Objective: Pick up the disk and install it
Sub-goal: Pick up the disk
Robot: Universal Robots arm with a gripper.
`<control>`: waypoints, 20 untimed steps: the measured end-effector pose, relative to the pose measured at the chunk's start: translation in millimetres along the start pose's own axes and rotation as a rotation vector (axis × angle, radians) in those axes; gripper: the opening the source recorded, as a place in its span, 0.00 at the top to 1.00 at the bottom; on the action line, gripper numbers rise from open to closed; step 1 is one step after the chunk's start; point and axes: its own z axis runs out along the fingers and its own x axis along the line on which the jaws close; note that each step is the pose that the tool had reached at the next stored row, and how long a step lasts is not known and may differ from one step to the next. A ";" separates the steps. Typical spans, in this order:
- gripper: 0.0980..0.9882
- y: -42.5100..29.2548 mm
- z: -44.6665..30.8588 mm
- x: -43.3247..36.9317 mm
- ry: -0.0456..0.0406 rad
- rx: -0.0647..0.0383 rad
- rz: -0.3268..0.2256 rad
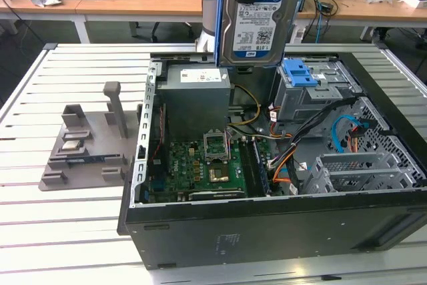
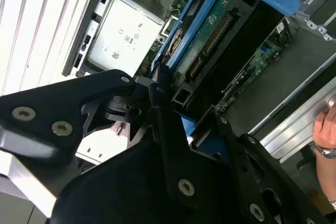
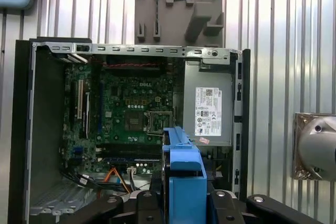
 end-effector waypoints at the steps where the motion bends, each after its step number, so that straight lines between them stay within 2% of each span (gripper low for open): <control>1: 0.70 0.2 0.2 5.1 0.0000 0.000 0.000; 9: 0.70 1.0 0.8 26.9 -0.0001 0.000 0.000; 11: 0.70 1.2 1.0 36.7 0.0001 0.000 0.000; 20: 0.70 2.3 1.8 64.5 0.0000 0.000 0.000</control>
